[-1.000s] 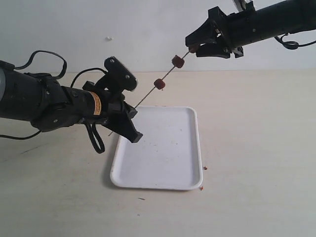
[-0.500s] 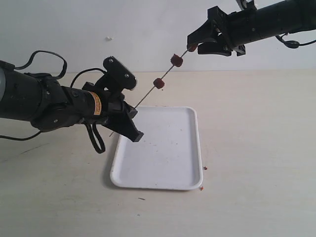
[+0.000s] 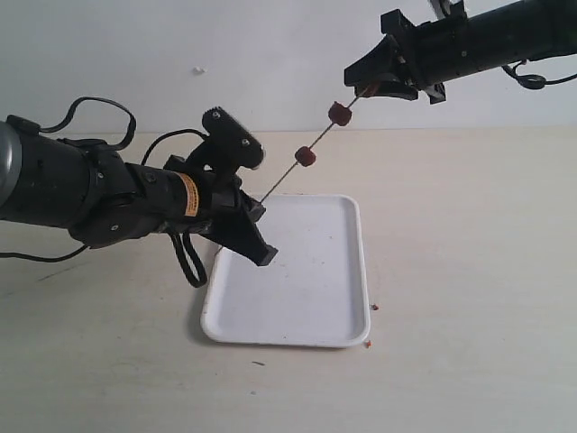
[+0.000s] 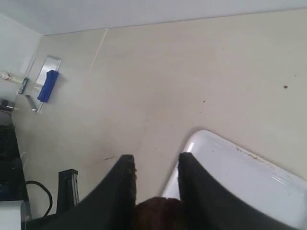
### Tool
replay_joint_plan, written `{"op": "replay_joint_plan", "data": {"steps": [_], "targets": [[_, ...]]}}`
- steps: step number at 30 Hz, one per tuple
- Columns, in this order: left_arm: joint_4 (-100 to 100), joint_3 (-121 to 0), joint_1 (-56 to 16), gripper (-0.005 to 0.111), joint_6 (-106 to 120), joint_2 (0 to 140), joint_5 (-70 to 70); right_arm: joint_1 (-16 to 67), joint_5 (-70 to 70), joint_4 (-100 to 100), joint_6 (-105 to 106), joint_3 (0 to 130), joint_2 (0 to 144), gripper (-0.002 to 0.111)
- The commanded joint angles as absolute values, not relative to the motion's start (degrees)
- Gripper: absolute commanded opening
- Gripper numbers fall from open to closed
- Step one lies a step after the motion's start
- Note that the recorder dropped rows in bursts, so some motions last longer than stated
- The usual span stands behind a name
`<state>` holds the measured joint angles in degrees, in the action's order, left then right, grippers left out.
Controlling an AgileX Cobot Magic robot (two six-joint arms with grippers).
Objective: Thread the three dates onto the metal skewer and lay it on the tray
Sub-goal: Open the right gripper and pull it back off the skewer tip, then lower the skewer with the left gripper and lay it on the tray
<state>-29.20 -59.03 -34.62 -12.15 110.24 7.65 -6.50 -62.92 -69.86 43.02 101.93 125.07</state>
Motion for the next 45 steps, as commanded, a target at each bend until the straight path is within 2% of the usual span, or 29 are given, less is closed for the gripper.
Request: {"op": "replay_joint_plan", "data": {"steps": [1, 15, 17, 19, 22, 29, 32, 35, 39, 45], "targets": [[-25.2, -59.5, -34.7, 0.0, -12.9, 110.0, 8.8, -6.0, -65.1, -69.9, 43.4, 102.2, 124.7, 0.03], [-24.6, -60.8, -34.7, 0.0, -15.0, 110.0, 8.6, -3.3, -64.8, -70.9, 43.6, 102.2, 124.7, 0.03], [-24.6, -60.8, -34.7, 0.0, -15.0, 110.0, 8.4, -3.3, -64.8, -71.7, 43.6, 102.2, 124.7, 0.034], [-24.6, -60.8, -34.7, 0.0, -15.2, 110.0, 8.1, -3.3, -64.8, -72.3, 43.6, 102.2, 124.7, 0.047], [-24.6, -60.8, -34.7, 0.0, -15.8, 110.0, 7.2, -3.4, -64.8, -72.3, 43.6, 102.2, 124.7, 0.058], [-24.6, -60.8, -34.7, 0.0, -18.7, 110.0, 1.3, -4.9, -64.5, -72.3, 43.4, 102.2, 124.5, 0.062], [-24.4, -60.8, -35.6, 0.0, -21.2, 110.0, -5.7, -7.1, -64.7, -70.2, 43.0, 102.2, 123.7, 0.069], [-22.8, -60.8, -37.4, 0.0, -22.2, 110.0, -8.3, -7.8, -64.7, -64.6, 40.6, 102.2, 123.1, 0.069], [-8.5, -60.8, -41.2, 0.0, -23.1, 110.0, -17.3, -7.8, -63.1, -56.5, 36.9, 102.2, 120.4, 0.062], [4.4, -60.8, -44.1, 0.0, -23.0, 110.0, -25.1, -7.6, -64.4, -55.3, 35.6, 102.2, 116.2, 0.061]]}}
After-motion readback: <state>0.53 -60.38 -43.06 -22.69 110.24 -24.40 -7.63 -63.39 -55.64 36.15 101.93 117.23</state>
